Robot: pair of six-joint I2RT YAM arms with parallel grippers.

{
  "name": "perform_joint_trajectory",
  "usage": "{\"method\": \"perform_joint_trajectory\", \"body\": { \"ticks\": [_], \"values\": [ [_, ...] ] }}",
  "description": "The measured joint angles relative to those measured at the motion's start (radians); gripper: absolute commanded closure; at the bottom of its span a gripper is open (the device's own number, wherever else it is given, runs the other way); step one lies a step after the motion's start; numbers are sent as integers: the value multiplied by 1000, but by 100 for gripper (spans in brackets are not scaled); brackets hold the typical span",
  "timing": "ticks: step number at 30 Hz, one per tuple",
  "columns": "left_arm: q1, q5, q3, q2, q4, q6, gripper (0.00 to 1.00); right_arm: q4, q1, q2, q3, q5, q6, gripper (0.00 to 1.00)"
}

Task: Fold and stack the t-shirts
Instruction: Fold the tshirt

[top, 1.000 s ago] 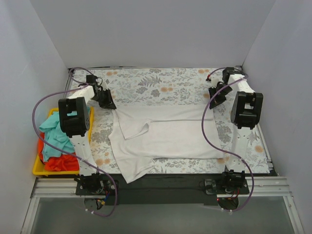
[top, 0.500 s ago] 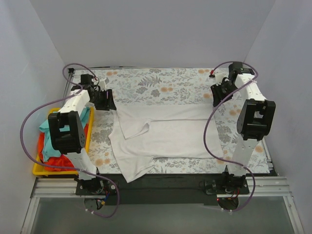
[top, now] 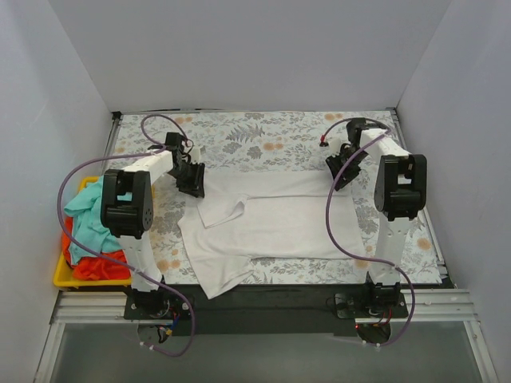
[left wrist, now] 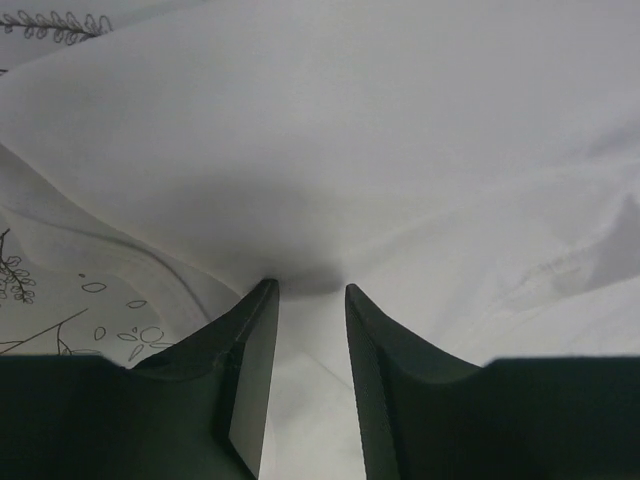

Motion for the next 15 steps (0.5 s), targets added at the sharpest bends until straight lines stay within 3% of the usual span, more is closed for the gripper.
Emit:
{"method": "perform_joint_trajectory", "body": {
  "ticks": [5,13,15],
  "values": [
    [2,-35,51,55,9,-9,71,15,-6,47,26,31,4,65],
    [6,-43,380,274,-1,-12,69,5,-8,206,300,59,26,63],
    [6,-45,458,318,-13,-7,63,12,-8,235,356,68,25,59]
  ]
}}
